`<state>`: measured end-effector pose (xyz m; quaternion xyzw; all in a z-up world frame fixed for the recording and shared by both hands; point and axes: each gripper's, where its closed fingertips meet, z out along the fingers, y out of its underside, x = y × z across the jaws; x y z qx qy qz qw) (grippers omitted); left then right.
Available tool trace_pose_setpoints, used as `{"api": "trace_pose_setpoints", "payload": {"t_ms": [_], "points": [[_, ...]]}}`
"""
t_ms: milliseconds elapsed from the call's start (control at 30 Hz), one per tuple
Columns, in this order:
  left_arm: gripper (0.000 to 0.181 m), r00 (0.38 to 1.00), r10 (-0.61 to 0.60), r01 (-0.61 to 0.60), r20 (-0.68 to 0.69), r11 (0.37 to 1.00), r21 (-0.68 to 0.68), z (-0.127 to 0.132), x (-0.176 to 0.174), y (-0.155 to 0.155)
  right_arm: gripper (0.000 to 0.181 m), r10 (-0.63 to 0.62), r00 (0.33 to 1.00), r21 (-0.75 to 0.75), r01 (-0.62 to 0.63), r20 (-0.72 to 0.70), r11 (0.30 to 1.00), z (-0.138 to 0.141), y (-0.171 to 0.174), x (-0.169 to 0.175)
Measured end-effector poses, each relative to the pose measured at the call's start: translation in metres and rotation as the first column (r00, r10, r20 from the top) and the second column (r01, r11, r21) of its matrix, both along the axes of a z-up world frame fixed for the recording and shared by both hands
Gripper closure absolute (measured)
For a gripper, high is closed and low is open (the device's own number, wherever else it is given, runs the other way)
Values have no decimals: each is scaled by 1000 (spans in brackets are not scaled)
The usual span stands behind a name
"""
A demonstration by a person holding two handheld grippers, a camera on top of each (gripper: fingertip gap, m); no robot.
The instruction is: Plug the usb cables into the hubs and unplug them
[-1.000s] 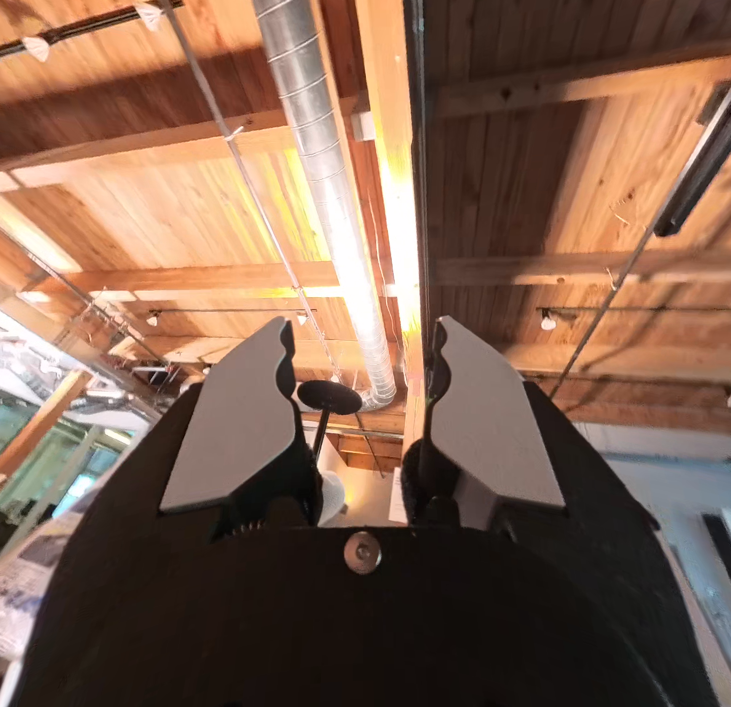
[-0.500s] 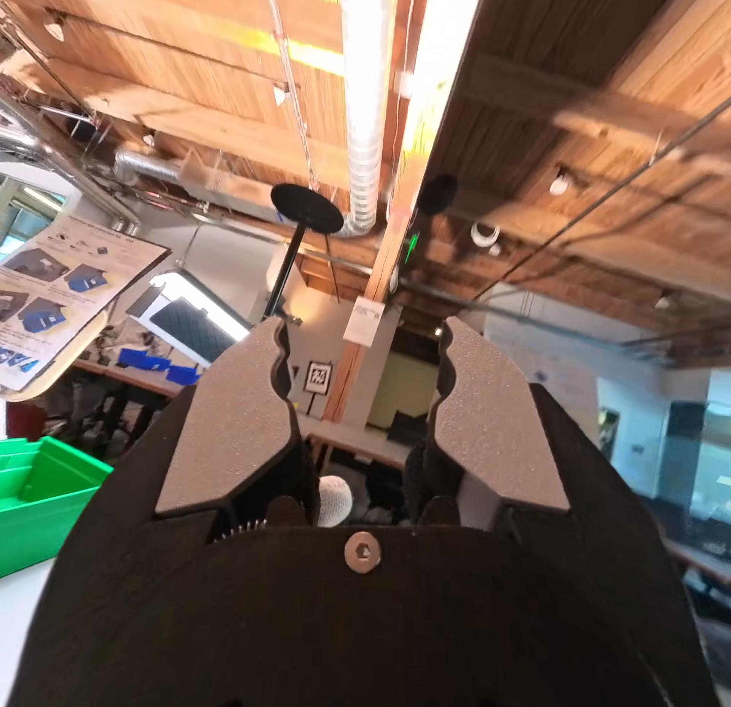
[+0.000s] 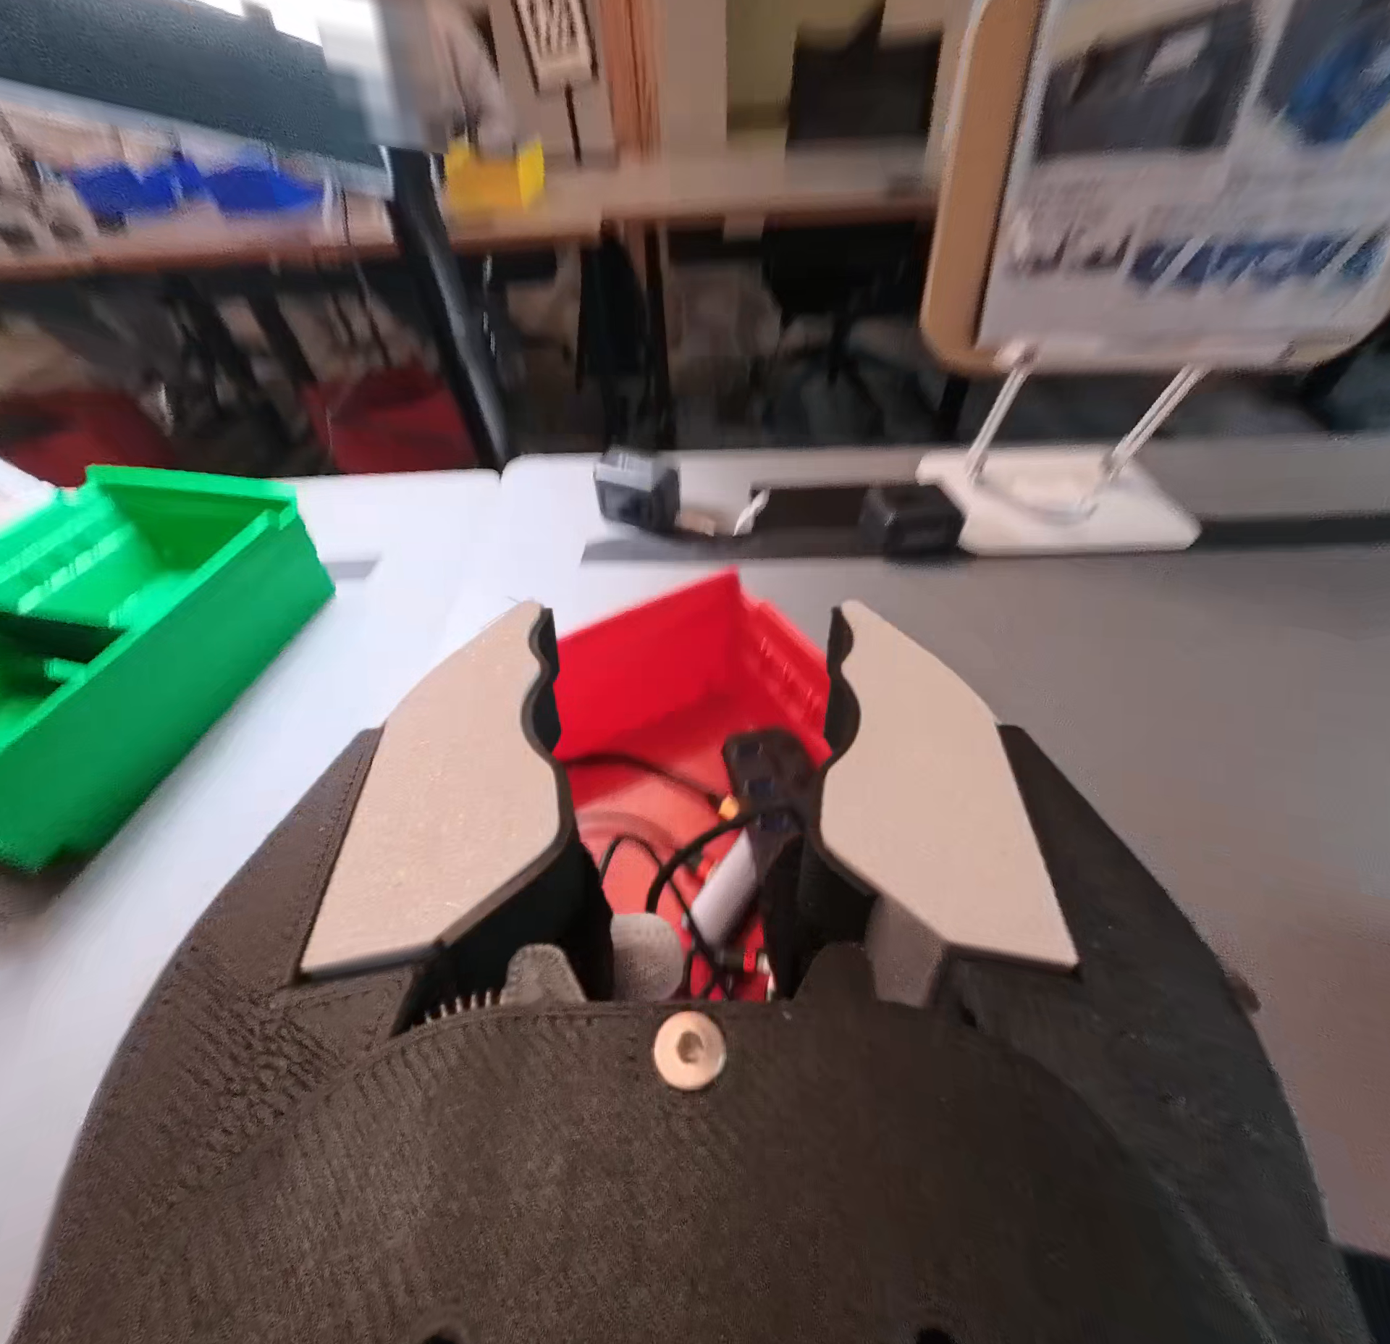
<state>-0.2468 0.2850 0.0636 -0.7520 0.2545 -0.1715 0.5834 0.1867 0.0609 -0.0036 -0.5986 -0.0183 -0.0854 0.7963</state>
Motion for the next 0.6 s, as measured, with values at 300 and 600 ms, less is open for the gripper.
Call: {"api": "trace_pose_setpoints", "payload": {"t_ms": [300, 600], "points": [[112, 902, -273, 153, -334, 926, -345, -92, 15, -26, 77, 92, 995, -104, -87, 44, 991, -15, 13, -28], [179, 855, -326, 162, -403, 907, -390, -107, 19, -6, 80, 112, 993, -113, -107, 38, 988, -14, 12, -31]]}}
